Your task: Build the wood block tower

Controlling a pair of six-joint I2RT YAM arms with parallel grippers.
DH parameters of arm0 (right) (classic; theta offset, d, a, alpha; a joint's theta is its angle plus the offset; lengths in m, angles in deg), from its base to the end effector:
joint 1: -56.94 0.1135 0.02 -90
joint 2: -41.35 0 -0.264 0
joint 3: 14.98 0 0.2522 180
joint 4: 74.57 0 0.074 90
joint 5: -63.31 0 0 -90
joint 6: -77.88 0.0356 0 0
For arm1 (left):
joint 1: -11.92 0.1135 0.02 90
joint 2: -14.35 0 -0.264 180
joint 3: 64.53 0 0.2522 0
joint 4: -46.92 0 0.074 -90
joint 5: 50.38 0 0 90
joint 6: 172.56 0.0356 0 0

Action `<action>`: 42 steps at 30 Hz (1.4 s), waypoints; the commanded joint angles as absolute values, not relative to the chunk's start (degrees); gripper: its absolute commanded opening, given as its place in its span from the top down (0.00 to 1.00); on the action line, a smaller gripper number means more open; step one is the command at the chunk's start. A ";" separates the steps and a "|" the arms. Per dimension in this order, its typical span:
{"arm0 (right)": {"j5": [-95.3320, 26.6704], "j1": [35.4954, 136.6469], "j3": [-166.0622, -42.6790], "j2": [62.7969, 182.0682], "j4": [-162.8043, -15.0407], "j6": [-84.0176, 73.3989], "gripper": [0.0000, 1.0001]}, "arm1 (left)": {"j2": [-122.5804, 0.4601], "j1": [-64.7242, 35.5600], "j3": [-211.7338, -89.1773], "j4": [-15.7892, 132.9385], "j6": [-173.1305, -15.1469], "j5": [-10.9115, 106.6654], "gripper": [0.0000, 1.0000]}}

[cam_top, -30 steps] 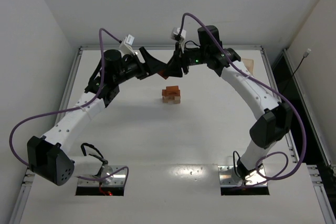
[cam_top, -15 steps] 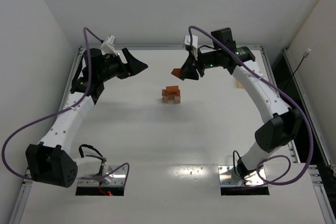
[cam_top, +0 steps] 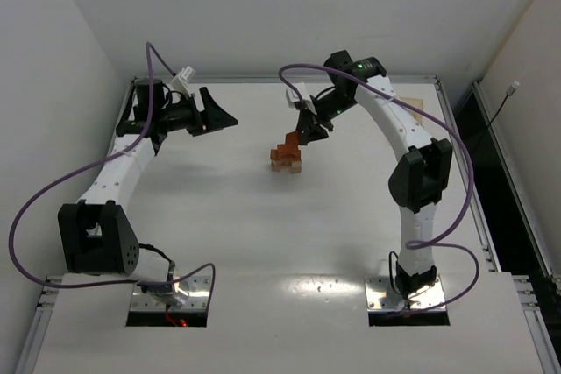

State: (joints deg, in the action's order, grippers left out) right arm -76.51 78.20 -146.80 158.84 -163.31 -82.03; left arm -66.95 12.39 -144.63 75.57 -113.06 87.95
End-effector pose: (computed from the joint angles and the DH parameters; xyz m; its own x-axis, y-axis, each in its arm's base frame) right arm 0.3744 0.1748 0.3167 0.0911 -0.6147 -0.7835 -0.9891 -0.1470 0.0004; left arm 0.3171 -0.0240 0.3206 -0.7549 -0.3436 -0.5586 0.3009 0.5753 -0.7606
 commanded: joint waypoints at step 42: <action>-79.25 78.21 -159.87 173.63 -167.34 -83.05 0.98 | -72.31 12.09 -146.58 72.37 -112.53 92.17 0.00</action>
State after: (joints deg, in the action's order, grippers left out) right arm -76.36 78.35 -157.83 173.82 -165.56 -82.34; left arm -72.00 12.28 -146.40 74.72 -112.49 92.30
